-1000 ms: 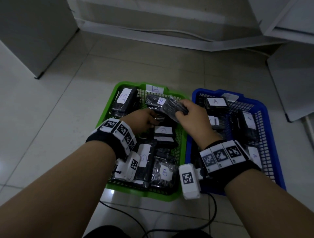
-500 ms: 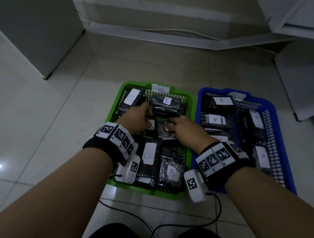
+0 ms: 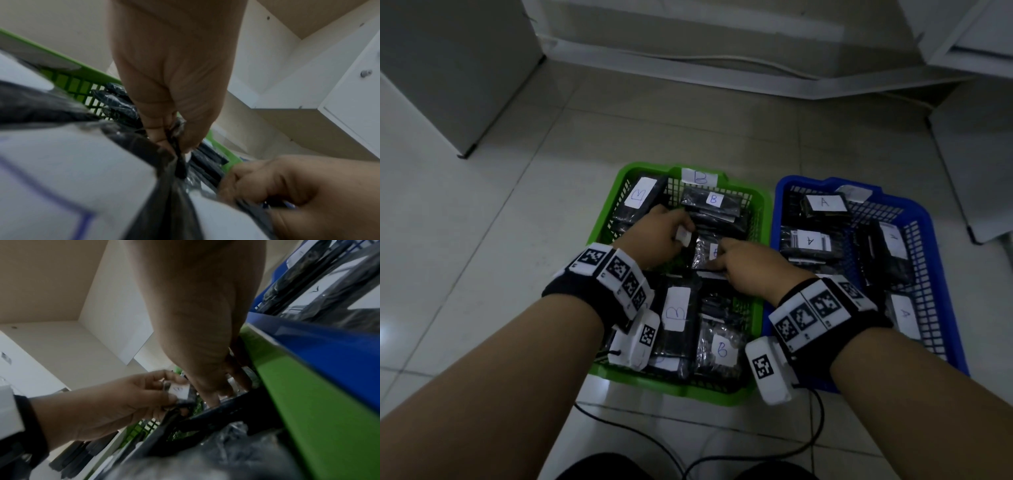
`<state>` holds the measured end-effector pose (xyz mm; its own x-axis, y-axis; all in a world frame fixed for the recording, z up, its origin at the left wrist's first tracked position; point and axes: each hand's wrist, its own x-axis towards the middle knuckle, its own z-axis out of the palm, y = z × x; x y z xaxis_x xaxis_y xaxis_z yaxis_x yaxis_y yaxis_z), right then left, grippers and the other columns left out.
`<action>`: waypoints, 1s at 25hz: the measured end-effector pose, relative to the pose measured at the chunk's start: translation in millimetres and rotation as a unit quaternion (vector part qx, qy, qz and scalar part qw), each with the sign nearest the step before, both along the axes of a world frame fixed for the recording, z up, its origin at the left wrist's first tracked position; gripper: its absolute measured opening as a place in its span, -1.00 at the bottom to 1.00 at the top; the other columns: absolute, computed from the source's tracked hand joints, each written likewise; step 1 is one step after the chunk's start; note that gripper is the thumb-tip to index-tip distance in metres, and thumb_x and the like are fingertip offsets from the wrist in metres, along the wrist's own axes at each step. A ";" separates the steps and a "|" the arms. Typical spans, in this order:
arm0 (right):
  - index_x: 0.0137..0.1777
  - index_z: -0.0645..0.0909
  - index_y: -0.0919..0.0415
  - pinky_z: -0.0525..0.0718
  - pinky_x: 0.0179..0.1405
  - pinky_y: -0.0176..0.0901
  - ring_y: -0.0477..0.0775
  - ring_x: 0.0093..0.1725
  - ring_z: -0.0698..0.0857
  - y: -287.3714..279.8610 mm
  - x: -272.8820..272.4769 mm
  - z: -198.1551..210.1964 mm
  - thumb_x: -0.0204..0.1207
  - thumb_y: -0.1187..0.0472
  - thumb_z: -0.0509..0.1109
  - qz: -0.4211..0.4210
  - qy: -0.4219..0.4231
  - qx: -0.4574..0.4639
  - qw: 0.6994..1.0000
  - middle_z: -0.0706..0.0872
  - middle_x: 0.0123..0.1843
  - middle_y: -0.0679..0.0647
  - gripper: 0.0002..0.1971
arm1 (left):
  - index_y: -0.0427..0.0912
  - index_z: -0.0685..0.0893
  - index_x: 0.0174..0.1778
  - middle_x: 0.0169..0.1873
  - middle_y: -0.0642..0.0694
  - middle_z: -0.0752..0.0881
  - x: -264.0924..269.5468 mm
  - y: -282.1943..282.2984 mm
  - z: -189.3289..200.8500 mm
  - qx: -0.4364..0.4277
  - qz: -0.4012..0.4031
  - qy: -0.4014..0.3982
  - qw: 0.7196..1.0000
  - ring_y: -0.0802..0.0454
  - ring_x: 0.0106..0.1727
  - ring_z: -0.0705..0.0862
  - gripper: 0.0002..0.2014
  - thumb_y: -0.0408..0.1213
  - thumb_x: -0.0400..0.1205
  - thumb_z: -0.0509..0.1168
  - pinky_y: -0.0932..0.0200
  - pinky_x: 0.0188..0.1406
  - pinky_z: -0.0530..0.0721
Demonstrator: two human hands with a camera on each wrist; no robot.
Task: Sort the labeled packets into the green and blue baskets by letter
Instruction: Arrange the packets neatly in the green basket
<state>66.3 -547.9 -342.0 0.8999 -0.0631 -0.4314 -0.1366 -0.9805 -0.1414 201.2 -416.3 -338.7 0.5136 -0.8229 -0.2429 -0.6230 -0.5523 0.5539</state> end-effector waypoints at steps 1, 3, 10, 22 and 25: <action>0.43 0.52 -0.04 0.49 0.01 -0.12 0.17 0.20 0.59 0.5 -1.0 1.8 0.60 0.15 0.30 -0.009 0.002 0.002 1.000 0.54 0.27 0.09 -0.61 | -0.02 0.48 0.22 0.02 -0.06 0.55 0.5 0.2 2.5 -0.024 0.008 0.000 1.000 0.04 -0.04 0.57 -0.62 -0.36 0.51 0.36 0.29 -0.07 0.51; 0.37 0.52 0.00 0.41 0.25 -0.07 0.14 0.20 0.60 2.5 -5.3 2.4 0.50 -0.02 0.38 -0.009 0.022 -0.003 1.000 0.60 0.25 0.05 -0.56 | -0.09 0.36 0.22 -0.14 -0.06 0.64 0.7 -0.3 5.1 -0.034 0.020 0.012 0.999 0.02 -0.18 0.65 -0.54 -0.36 0.48 0.40 0.33 -0.35 0.50; 0.03 0.57 0.18 0.32 0.47 0.02 0.17 -0.05 0.66 7.9 -8.0 6.6 0.49 0.19 0.31 0.019 0.005 -0.055 0.998 0.68 -0.10 0.08 -0.85 | -0.12 0.32 0.28 -0.17 -0.18 0.68 -1.1 1.7 2.3 -0.025 0.047 0.038 0.998 -0.10 -0.21 0.70 -0.55 -0.37 0.54 0.35 0.08 -0.24 0.66; 0.03 0.44 0.18 0.37 -0.47 -0.18 0.05 -0.05 0.54 3.9 -4.9 19.6 0.44 0.25 0.36 -0.072 -0.220 0.011 0.973 0.52 0.04 0.06 -0.79 | -0.15 0.34 0.34 -0.09 -0.09 0.64 -1.8 4.1 -2.6 -0.004 0.037 0.016 0.999 0.00 -0.14 0.59 -0.55 -0.31 0.57 0.32 0.19 -0.16 0.48; 0.12 0.46 0.25 0.49 -0.35 -0.08 0.14 0.07 0.55 -2.4 2.5 7.6 0.45 0.40 0.34 -0.053 -0.179 -0.047 0.981 0.52 0.12 0.16 -0.74 | -0.16 0.35 0.33 -0.06 -0.10 0.63 -3.8 2.9 -0.2 0.001 0.037 0.019 0.999 0.01 -0.13 0.58 -0.54 -0.29 0.55 0.34 0.20 -0.16 0.47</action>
